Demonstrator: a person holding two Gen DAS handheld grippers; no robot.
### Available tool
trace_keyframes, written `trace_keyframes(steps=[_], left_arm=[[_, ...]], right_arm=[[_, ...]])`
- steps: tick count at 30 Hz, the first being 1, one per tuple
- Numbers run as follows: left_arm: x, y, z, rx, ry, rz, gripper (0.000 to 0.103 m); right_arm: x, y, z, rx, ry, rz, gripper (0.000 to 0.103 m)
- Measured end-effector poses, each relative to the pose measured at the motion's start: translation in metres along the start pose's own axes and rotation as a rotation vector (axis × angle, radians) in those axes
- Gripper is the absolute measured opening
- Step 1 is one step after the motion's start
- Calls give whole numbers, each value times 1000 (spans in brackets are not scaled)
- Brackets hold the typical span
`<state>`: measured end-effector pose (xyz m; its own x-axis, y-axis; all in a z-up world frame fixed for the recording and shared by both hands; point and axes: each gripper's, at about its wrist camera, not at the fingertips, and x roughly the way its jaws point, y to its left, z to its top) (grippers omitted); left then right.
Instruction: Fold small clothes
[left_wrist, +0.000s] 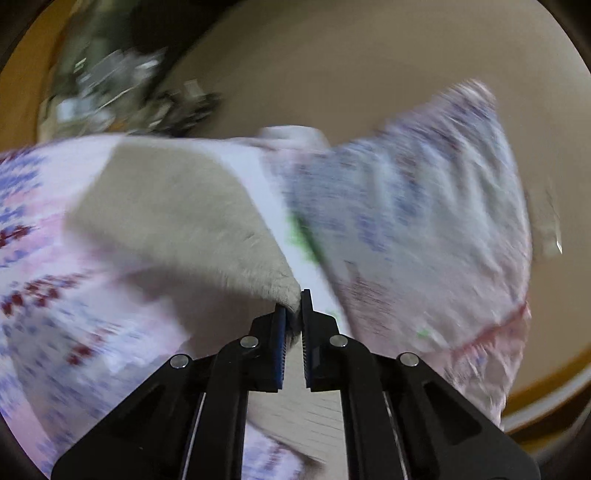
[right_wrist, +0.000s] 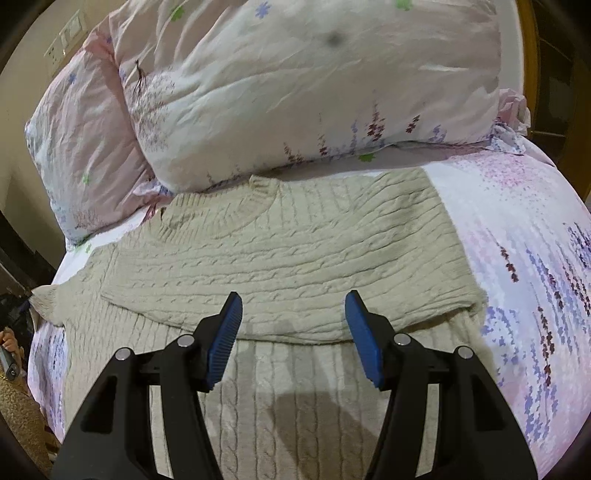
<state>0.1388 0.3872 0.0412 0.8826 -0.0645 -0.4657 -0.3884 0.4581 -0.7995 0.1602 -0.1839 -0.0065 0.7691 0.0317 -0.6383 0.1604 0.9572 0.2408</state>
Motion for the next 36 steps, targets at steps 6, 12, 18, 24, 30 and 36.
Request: trace_keyframes(steps=[6,12,18,24,30,36], left_arm=[[21,-111,-59,284,72,-126,6],[61,-188,-147,544,161,-142,6],[102,-216,-247,698,312,-151,6],[124,-218,-323,865,436,-90,7],[108,-217,-336,978,522,-115,47],[73,-188,-275,875,465,-155,65]], right_arm=[[-15,-32,6,81,-56,-25,58],[-18,-51,4,113,-59,-42,58],[-15,-56,2,114,-48,-41,58],[-13,-51,1,94,-44,-36,58],[-13,-30,7,40,-36,-13,58],[-13,31,16,-154,-42,80,58]])
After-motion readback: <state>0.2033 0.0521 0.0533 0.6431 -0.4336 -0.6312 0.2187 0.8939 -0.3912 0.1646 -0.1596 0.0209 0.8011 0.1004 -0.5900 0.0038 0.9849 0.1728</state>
